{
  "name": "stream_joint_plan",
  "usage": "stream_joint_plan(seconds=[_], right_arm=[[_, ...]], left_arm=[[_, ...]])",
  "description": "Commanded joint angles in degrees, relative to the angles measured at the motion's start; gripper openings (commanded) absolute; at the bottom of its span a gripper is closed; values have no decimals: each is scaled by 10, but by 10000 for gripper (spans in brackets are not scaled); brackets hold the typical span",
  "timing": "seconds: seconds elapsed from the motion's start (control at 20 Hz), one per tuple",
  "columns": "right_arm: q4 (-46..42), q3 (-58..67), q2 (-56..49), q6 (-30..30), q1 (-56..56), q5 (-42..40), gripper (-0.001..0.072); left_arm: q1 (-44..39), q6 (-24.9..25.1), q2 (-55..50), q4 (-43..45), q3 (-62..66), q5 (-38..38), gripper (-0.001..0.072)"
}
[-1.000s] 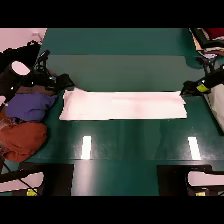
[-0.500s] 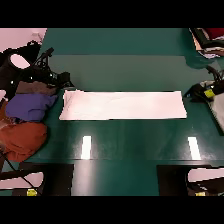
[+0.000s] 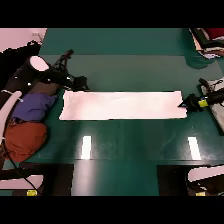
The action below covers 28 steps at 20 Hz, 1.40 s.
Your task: Fold the shirts.
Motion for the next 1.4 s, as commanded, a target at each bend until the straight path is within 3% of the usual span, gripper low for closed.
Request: stream_joint_plan(seconds=[0.0, 0.25, 0.5, 0.75, 1.15, 1.35], right_arm=[[29, -3, -8, -16, 22, -8, 15], [35, -2, 92, -15, 33, 1, 13], [141, 83, 183, -5, 90, 20, 13], [152, 191, 192, 45, 205, 15, 13], [152, 247, 192, 47, 332, -44, 14], [160, 247, 179, 47, 378, -62, 14]], left_arm=[[-56, -17, -39, -8, 1, 57, 26], [-122, -16, -117, -39, 51, 97, 25], [-180, -23, -207, -39, 152, 87, 25], [-209, -42, -254, -47, 186, 80, 25], [-208, -39, -264, -20, 194, 54, 25], [-165, -40, -247, -3, 256, 8, 24]])
